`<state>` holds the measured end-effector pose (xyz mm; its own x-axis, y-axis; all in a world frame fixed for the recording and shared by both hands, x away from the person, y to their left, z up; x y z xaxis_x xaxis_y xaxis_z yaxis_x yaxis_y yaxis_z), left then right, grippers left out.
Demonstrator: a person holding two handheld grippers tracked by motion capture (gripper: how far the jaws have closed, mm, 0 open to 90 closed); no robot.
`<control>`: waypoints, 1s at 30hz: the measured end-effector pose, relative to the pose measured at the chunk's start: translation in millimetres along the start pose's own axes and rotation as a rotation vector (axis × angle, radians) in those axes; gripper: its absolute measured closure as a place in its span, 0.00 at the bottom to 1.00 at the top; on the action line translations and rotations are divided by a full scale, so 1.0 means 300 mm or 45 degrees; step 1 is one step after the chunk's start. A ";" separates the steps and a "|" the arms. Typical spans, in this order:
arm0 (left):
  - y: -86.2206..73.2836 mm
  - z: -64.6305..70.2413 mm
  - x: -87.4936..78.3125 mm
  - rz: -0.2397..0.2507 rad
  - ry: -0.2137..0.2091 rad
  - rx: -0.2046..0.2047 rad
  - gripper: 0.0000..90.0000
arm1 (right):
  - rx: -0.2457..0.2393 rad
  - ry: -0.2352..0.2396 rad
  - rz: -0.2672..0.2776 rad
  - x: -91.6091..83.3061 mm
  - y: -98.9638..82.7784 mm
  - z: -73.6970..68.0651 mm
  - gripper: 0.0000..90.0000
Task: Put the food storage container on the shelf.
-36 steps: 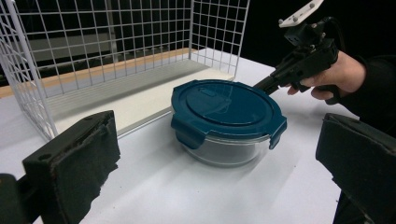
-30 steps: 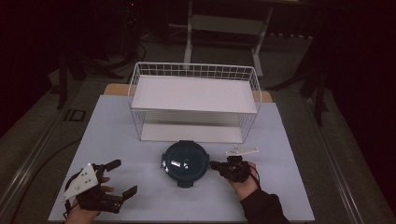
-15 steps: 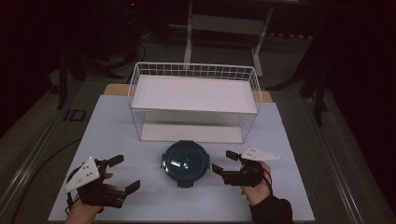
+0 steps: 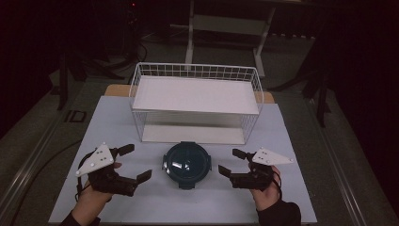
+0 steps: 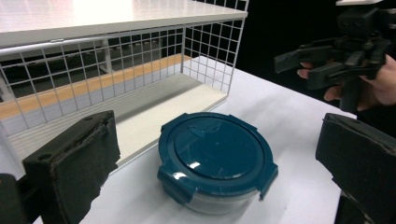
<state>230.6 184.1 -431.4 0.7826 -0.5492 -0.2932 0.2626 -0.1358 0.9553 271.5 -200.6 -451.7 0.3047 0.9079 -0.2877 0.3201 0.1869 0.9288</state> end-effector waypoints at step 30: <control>-0.152 -0.093 0.375 -0.806 -0.111 -0.645 0.07 | -0.090 -0.045 -0.036 0.039 -0.013 -0.048 0.15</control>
<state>322.4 151.6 -509.0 0.3587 -0.5586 -0.7479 0.8803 -0.0640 0.4700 260.8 -185.2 -455.3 0.3284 0.8883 -0.3210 0.2653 0.2393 0.9340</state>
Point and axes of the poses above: each handheld gripper's, and its own axes: x roughly forward along the jaws, y roughly out of its top, z roughly to its right, the point moved 2 cm from there along x, roughly forward along the jaws, and after that the axes turned 15 degrees about y, right-handed, at the moved point
